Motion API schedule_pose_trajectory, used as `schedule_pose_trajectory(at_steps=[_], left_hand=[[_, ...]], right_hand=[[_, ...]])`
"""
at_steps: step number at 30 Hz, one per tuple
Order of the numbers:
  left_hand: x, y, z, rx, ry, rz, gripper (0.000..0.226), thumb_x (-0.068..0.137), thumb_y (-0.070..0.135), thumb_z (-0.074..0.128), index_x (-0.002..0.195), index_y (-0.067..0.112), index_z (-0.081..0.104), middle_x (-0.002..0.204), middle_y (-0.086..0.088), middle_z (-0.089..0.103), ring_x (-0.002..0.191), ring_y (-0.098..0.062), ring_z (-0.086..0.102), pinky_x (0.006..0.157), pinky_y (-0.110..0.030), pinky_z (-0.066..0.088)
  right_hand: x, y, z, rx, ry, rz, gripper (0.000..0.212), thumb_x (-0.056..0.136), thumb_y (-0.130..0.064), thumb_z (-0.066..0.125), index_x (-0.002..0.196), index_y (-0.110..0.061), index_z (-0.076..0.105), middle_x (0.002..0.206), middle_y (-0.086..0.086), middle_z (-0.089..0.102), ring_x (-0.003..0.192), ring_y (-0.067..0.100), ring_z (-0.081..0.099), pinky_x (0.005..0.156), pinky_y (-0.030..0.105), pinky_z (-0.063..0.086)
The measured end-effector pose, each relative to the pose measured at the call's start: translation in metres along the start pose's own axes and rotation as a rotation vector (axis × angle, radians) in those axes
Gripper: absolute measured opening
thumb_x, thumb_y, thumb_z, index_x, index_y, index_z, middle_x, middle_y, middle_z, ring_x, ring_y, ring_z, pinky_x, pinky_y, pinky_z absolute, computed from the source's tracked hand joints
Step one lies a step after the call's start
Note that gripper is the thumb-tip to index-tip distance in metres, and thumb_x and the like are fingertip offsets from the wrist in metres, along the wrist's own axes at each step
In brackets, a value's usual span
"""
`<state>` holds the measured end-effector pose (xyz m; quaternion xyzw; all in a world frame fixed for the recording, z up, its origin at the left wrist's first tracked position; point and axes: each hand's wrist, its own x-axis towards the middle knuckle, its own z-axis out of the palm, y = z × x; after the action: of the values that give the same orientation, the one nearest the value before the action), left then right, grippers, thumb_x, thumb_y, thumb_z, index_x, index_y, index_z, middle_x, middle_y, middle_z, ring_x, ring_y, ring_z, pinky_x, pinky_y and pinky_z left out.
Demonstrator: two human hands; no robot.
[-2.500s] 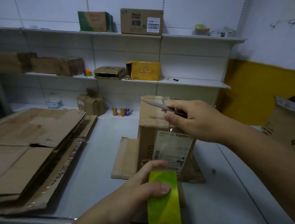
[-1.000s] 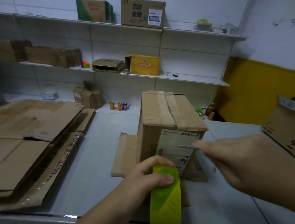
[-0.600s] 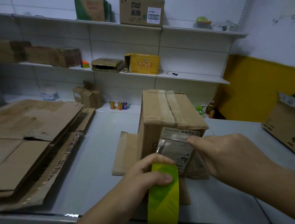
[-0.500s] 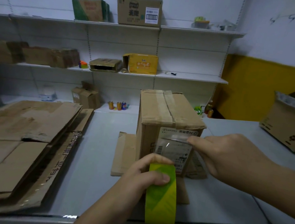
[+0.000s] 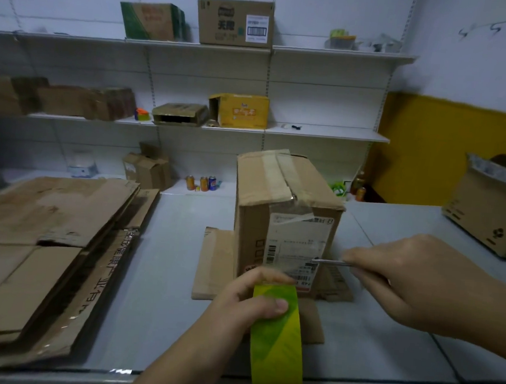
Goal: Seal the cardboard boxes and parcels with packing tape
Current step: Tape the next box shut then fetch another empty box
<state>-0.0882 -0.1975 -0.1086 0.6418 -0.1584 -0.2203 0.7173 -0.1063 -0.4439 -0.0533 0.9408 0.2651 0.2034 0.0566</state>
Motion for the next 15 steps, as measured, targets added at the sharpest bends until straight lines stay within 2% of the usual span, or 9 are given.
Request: schedule_pose_trajectory(at_steps=[3,6,8,10,12,13,15], left_hand=[[0.000,-0.002,0.001,0.026,0.002,0.012,0.030,0.059,0.025,0.068,0.088,0.031,0.071,0.088,0.011,0.069,0.081,-0.012,0.068,0.066,-0.024,0.051],[-0.001,-0.005,0.004,0.046,-0.017,0.033,0.039,0.051,0.033,0.074,0.091,0.032,0.071,0.090,0.013,0.069,0.084,-0.011,0.068,0.069,-0.024,0.052],[-0.001,-0.007,0.004,0.025,-0.011,0.047,0.047,0.046,0.036,0.074,0.092,0.029,0.071,0.089,0.010,0.070,0.083,-0.013,0.068,0.069,-0.027,0.053],[-0.002,-0.009,0.004,0.008,-0.009,0.059,0.048,0.045,0.034,0.074,0.092,0.027,0.071,0.088,0.008,0.071,0.081,-0.015,0.068,0.068,-0.028,0.053],[-0.002,-0.009,0.004,-0.001,-0.013,0.063,0.047,0.045,0.034,0.074,0.091,0.028,0.071,0.088,0.008,0.071,0.079,-0.015,0.067,0.067,-0.028,0.052],[-0.003,-0.009,0.004,0.001,-0.014,0.064,0.047,0.044,0.035,0.074,0.091,0.029,0.071,0.087,0.008,0.071,0.079,-0.014,0.067,0.066,-0.027,0.051],[-0.003,-0.008,0.004,0.013,-0.015,0.065,0.047,0.044,0.036,0.073,0.090,0.030,0.071,0.086,0.009,0.071,0.079,-0.013,0.067,0.066,-0.026,0.051]], right_hand=[[-0.013,0.007,0.003,0.135,0.161,0.042,0.032,0.091,-0.037,0.041,0.096,-0.024,0.071,0.070,-0.010,0.068,0.053,0.006,0.059,0.044,0.028,0.049],[-0.040,0.026,0.035,0.183,0.242,0.258,0.041,0.096,-0.038,0.040,0.107,-0.016,0.072,0.082,-0.006,0.069,0.066,0.010,0.062,0.056,0.027,0.050],[-0.059,0.041,0.064,0.162,0.132,0.466,0.037,0.098,-0.035,0.042,0.118,-0.019,0.068,0.080,-0.008,0.059,0.066,0.009,0.055,0.055,0.027,0.045],[-0.071,0.050,0.089,0.147,0.007,0.592,0.032,0.094,-0.023,0.054,0.124,-0.020,0.064,0.078,-0.007,0.051,0.067,0.009,0.048,0.054,0.022,0.037],[-0.069,0.052,0.099,0.107,-0.024,0.565,0.030,0.090,-0.016,0.061,0.120,-0.019,0.068,0.078,-0.009,0.047,0.069,0.009,0.043,0.053,0.018,0.031],[-0.067,0.052,0.099,0.071,-0.047,0.534,0.028,0.091,-0.019,0.060,0.118,-0.020,0.068,0.081,-0.010,0.045,0.073,0.009,0.041,0.055,0.019,0.032],[-0.062,0.054,0.091,-0.015,-0.221,0.526,0.031,0.096,-0.029,0.048,0.124,-0.022,0.061,0.096,-0.009,0.045,0.086,0.010,0.043,0.069,0.023,0.040]])
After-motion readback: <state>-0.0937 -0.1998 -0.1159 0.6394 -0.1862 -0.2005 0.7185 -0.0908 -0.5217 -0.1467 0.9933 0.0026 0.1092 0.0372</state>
